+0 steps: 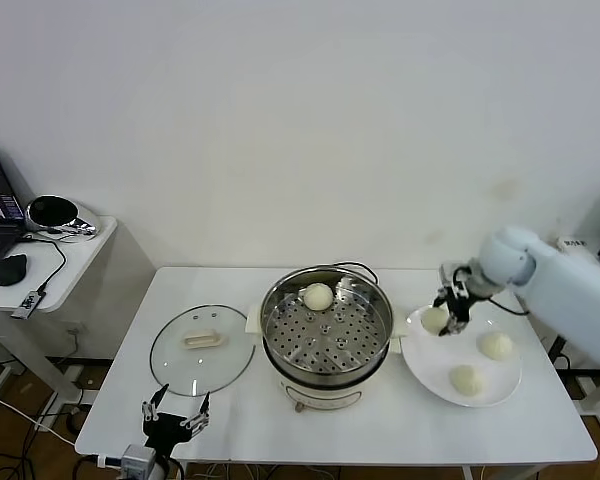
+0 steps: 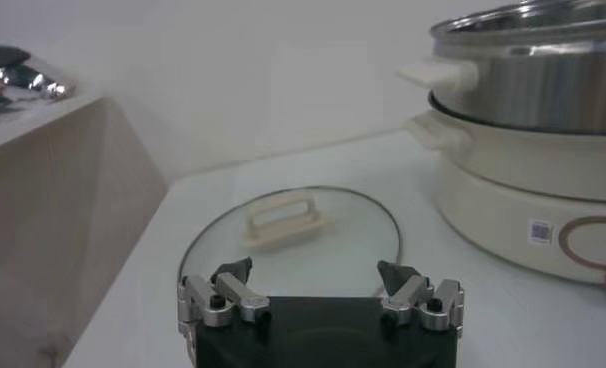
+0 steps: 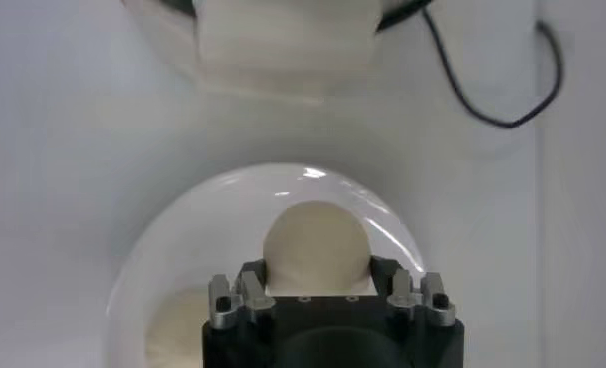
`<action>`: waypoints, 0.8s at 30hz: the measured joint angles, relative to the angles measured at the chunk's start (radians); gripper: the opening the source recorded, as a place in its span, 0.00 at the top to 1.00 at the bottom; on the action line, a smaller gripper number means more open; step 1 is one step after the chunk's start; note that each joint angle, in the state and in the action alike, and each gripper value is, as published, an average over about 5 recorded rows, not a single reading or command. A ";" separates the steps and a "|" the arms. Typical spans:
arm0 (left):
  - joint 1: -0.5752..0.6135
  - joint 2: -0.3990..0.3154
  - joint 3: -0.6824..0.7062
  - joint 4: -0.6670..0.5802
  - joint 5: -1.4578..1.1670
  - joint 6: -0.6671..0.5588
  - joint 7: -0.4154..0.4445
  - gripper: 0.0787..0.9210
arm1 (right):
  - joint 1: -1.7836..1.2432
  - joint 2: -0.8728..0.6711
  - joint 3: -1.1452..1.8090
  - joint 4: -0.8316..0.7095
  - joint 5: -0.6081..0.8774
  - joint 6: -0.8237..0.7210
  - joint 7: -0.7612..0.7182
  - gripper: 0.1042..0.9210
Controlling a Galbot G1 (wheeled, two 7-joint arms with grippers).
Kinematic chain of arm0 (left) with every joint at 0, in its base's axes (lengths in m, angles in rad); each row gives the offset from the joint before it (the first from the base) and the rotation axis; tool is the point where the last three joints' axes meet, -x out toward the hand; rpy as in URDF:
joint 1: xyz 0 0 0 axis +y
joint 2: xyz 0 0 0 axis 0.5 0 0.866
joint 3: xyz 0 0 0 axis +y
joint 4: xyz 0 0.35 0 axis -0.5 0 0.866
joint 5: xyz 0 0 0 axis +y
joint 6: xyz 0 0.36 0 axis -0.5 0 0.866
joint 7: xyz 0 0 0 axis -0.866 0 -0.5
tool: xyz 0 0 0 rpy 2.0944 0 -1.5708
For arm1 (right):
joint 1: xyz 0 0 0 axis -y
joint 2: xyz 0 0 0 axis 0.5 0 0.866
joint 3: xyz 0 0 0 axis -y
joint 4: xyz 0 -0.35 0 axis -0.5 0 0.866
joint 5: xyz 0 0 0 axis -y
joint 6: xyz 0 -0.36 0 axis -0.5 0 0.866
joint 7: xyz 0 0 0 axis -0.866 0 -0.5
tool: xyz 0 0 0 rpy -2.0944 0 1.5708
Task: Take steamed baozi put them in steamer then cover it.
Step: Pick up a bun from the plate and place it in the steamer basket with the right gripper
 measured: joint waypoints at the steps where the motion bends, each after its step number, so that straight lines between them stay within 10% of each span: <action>1: -0.002 0.001 -0.001 -0.001 0.001 0.000 -0.001 0.12 | 0.040 0.005 -0.029 0.009 0.027 -0.010 -0.005 0.35; 24: -0.043 0.016 -0.061 -0.043 -0.013 0.000 0.014 0.12 | 0.288 0.444 -0.298 -0.078 0.328 -0.173 0.004 0.35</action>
